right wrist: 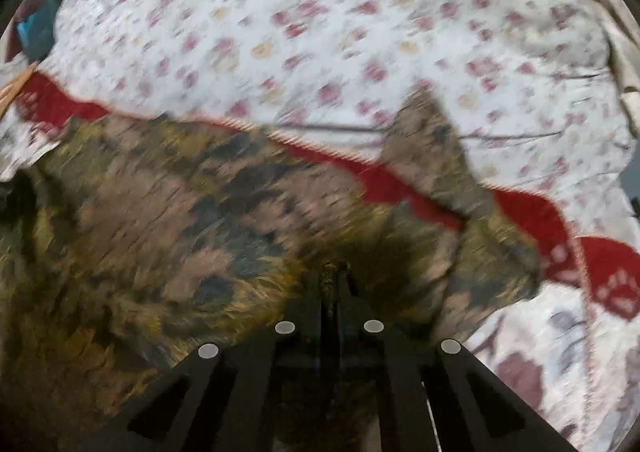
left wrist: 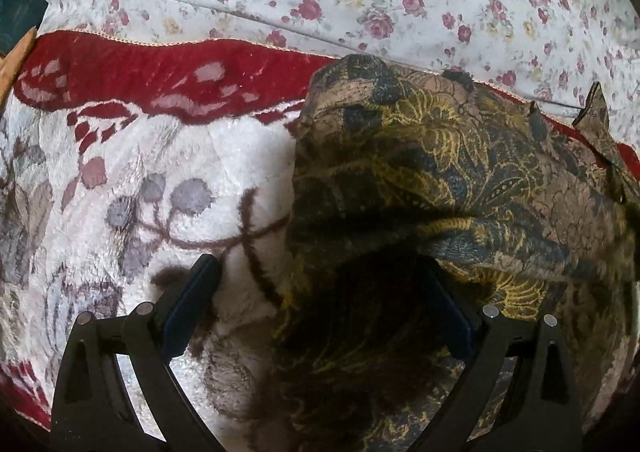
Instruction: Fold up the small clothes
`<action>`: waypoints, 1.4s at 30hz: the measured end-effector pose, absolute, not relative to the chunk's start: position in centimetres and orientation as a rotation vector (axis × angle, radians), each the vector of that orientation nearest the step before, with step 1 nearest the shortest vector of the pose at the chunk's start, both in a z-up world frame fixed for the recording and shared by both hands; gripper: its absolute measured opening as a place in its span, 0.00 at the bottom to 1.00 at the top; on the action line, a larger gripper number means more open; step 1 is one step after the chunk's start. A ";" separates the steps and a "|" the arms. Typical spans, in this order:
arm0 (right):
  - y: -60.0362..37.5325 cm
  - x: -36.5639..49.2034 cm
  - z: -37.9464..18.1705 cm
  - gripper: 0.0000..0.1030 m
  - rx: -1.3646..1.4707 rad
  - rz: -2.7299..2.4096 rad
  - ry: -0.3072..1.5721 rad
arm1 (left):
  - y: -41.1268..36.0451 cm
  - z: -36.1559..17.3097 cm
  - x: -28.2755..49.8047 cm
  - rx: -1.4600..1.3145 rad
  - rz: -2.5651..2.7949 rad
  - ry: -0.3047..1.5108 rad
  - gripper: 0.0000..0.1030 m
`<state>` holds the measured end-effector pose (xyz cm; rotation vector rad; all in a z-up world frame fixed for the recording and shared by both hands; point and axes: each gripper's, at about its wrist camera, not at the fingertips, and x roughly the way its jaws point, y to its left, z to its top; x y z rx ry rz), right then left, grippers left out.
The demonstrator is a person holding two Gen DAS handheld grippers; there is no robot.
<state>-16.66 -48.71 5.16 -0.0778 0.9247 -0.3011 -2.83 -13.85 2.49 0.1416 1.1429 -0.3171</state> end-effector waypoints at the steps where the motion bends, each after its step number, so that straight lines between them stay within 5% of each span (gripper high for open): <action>1: -49.3 -16.7 5.0 0.04 -0.049 -0.296 0.934 | -13.9 2.6 -2.8 0.142 -0.320 1.140 0.96; 5: -51.1 -16.9 4.8 0.05 0.042 -0.304 0.932 | -13.7 3.9 -2.9 0.087 -0.362 1.103 0.96; 7: -52.6 -17.8 5.6 0.21 0.112 -0.298 0.901 | -13.2 5.0 -3.2 0.050 -0.383 1.064 0.96; 9: -54.1 -18.4 6.7 0.72 0.156 -0.344 0.847 | -12.9 5.8 -3.5 0.026 -0.391 1.027 0.96; 11: -56.2 -18.7 8.2 0.76 0.149 -0.441 0.787 | -12.8 6.1 -3.5 0.014 -0.397 1.008 0.96; 26: -60.6 -2.1 4.5 0.75 0.103 -0.495 0.903 | -13.8 4.1 -2.7 0.057 -0.403 1.033 0.96; 28: -61.1 -0.9 3.8 0.53 0.083 -0.485 0.903 | -13.7 3.7 -2.3 0.049 -0.400 1.046 0.96; 29: -61.4 -0.8 3.5 0.17 0.095 -0.473 0.923 | -13.6 3.6 -2.2 0.048 -0.397 1.051 0.96; 30: -61.7 -1.0 3.6 0.08 0.115 -0.472 0.930 | -13.5 3.5 -2.0 0.042 -0.394 1.057 0.96; 42: -59.9 -19.3 22.3 0.07 0.277 -0.089 0.507 | -12.8 4.6 -2.5 0.002 -0.384 1.036 0.96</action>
